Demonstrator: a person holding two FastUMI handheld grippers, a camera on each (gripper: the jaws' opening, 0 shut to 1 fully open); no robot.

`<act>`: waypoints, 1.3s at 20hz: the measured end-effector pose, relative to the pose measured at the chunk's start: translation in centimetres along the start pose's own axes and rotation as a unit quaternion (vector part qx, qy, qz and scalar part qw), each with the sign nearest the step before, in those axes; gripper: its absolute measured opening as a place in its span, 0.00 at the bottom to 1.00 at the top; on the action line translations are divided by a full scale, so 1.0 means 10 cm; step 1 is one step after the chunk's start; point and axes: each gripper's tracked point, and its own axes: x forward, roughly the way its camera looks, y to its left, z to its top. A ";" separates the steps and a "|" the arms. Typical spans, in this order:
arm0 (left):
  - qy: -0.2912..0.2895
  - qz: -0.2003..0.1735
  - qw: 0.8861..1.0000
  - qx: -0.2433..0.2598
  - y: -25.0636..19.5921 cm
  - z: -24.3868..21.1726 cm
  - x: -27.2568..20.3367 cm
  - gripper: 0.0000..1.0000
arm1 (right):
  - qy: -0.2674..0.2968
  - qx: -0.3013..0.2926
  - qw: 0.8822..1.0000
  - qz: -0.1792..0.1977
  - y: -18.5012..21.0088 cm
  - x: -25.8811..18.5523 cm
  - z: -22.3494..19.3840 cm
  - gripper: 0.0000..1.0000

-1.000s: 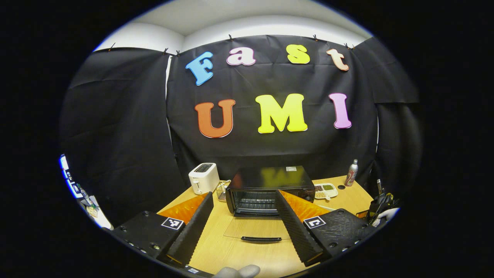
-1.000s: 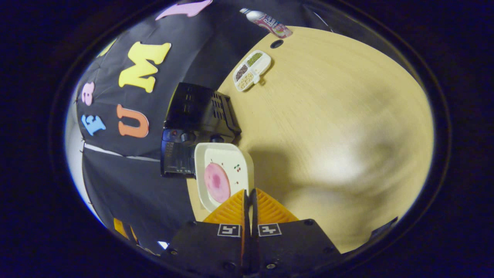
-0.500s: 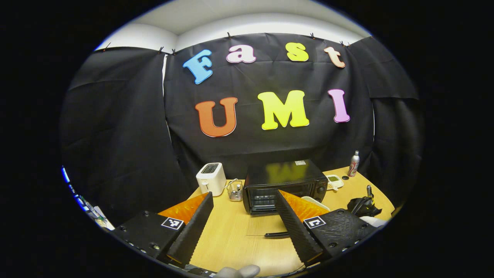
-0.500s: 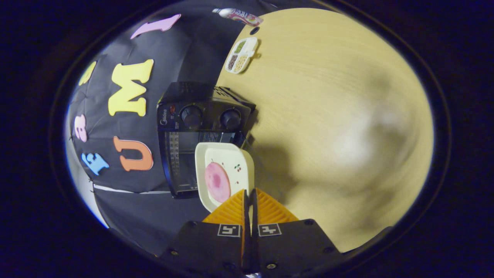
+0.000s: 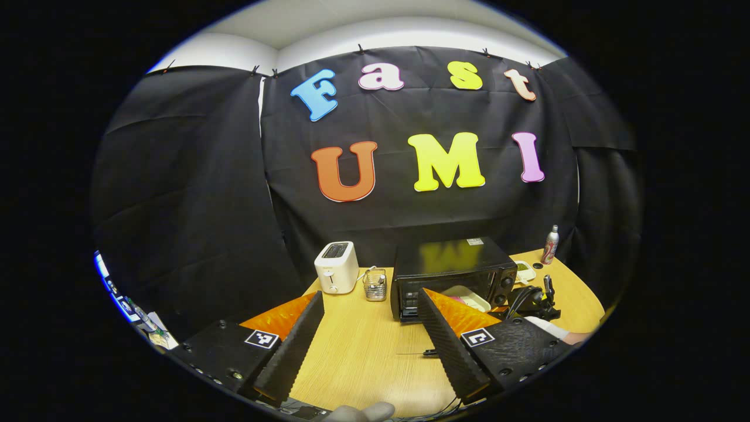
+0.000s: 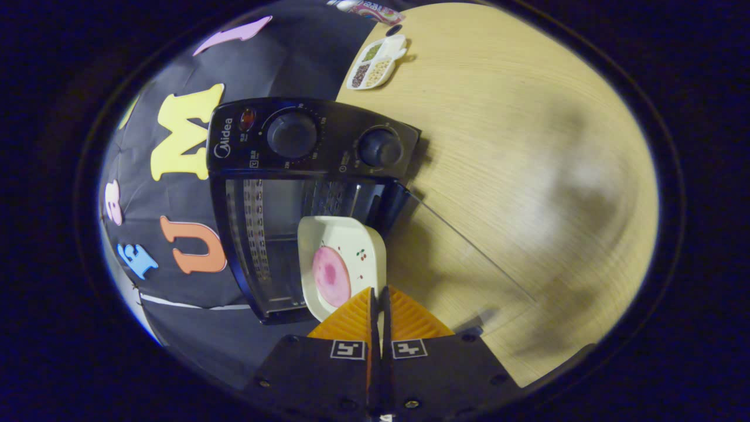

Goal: Open the electric oven with the left hand, put the food in, and close the electric oven.

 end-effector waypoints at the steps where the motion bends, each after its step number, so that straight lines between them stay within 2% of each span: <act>1: 0.003 0.005 1.000 -0.001 0.02 0.00 0.04 0.97 | 0.000 -0.012 1.000 -0.005 0.04 0.07 0.04 0.04; 4: 0.011 0.022 1.000 -0.010 0.07 -0.03 0.12 0.97 | -0.008 -0.035 0.999 0.001 0.21 0.23 0.19 0.04; 6: 0.016 0.035 0.999 -0.016 0.09 -0.03 0.17 0.97 | -0.011 -0.062 0.998 0.000 0.28 0.33 0.24 0.00; 8: 0.018 0.050 0.998 -0.019 0.13 -0.03 0.18 0.97 | -0.023 -0.084 0.996 0.007 0.37 0.40 0.31 0.04; 11: 0.021 0.067 0.997 -0.027 0.14 -0.05 0.17 0.97 | -0.038 -0.096 0.994 0.037 0.54 0.47 0.38 0.05; 12: 0.023 0.073 0.997 -0.027 0.14 -0.06 0.17 0.97 | -0.038 -0.100 0.993 0.052 0.60 0.47 0.39 0.02; 13: 0.025 0.076 0.996 -0.029 0.14 -0.08 0.16 0.97 | -0.032 -0.102 0.993 0.060 0.63 0.47 0.36 0.10; 14: 0.026 0.077 0.996 -0.031 0.12 -0.08 0.16 0.97 | -0.028 -0.103 0.991 0.076 0.68 0.45 0.34 0.13; 15: 0.025 0.077 0.996 -0.032 0.12 -0.09 0.15 0.97 | -0.021 -0.103 0.991 0.081 0.70 0.45 0.32 0.10; 16: 0.026 0.077 0.996 -0.033 0.10 -0.11 0.15 0.96 | -0.012 -0.110 0.991 0.074 0.68 0.46 0.28 0.16; 17: 0.025 0.076 0.996 -0.036 0.08 -0.11 0.16 0.97 | -0.009 -0.115 0.991 0.074 0.67 0.41 0.30 0.37; 18: 0.025 0.074 0.996 -0.039 0.06 -0.10 0.16 0.97 | -0.004 -0.123 0.990 0.065 0.63 0.36 0.30 0.36; 19: 0.023 0.072 0.996 -0.041 0.06 -0.11 0.17 0.97 | -0.005 -0.135 0.989 0.060 0.63 0.30 0.29 0.54; 21: 0.016 0.070 0.996 -0.045 0.05 -0.09 0.18 0.97 | -0.004 -0.155 0.986 0.053 0.63 0.17 0.28 0.74; 22: 0.013 0.067 0.997 -0.048 0.05 -0.09 0.17 0.97 | -0.002 -0.168 0.984 0.060 0.68 0.09 0.26 0.70; 23: 0.009 0.067 0.996 -0.049 0.07 -0.10 0.16 0.97 | -0.001 -0.188 0.980 0.057 0.70 0.01 0.23 0.76; 24: 0.008 0.066 0.997 -0.050 0.08 -0.12 0.16 0.97 | -0.004 -0.214 0.975 0.058 0.74 -0.10 0.20 0.77; 25: 0.006 0.068 0.996 -0.051 0.10 -0.14 0.15 0.97 | -0.009 -0.244 0.968 0.060 0.81 -0.20 0.17 0.92; 26: 0.000 0.068 0.996 -0.054 0.12 -0.14 0.14 0.97 | -0.017 -0.279 0.958 0.059 0.87 -0.29 0.15 0.85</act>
